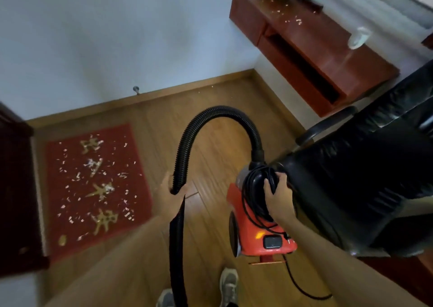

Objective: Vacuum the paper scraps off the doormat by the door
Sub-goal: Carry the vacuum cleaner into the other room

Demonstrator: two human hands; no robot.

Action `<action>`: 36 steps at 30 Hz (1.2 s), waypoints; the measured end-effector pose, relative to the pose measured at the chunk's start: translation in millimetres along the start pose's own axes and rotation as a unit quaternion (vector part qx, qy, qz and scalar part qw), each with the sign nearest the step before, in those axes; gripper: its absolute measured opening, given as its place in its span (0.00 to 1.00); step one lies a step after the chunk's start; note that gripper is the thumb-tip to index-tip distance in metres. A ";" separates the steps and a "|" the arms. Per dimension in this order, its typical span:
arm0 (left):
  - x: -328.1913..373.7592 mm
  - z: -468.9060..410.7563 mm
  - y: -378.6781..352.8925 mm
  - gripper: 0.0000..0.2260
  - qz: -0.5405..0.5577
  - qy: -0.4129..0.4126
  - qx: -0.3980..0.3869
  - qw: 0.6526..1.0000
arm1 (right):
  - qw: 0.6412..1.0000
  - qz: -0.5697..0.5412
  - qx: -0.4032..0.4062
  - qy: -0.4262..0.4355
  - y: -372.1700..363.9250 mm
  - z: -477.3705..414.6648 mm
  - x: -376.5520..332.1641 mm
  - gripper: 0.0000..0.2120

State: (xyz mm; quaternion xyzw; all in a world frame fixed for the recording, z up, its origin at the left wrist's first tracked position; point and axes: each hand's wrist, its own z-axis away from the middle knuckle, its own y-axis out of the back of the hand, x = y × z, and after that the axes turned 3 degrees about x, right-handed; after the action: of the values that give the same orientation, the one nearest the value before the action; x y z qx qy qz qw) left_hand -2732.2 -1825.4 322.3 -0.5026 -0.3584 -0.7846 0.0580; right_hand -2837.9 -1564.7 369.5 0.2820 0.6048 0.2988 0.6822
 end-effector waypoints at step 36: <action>-319.2 -70.9 -151.1 0.16 -0.141 0.080 0.070 0.984 | 0.977 0.014 -0.212 0.024 -320.0 -62.6 273.1 0.17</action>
State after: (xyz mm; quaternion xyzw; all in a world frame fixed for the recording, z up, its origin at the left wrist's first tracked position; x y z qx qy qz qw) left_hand -2697.6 -1844.2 -35.8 -0.3772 -0.4743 -0.7954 0.0102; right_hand -2854.3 -1570.7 -55.4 0.1320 0.5399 0.4362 0.7077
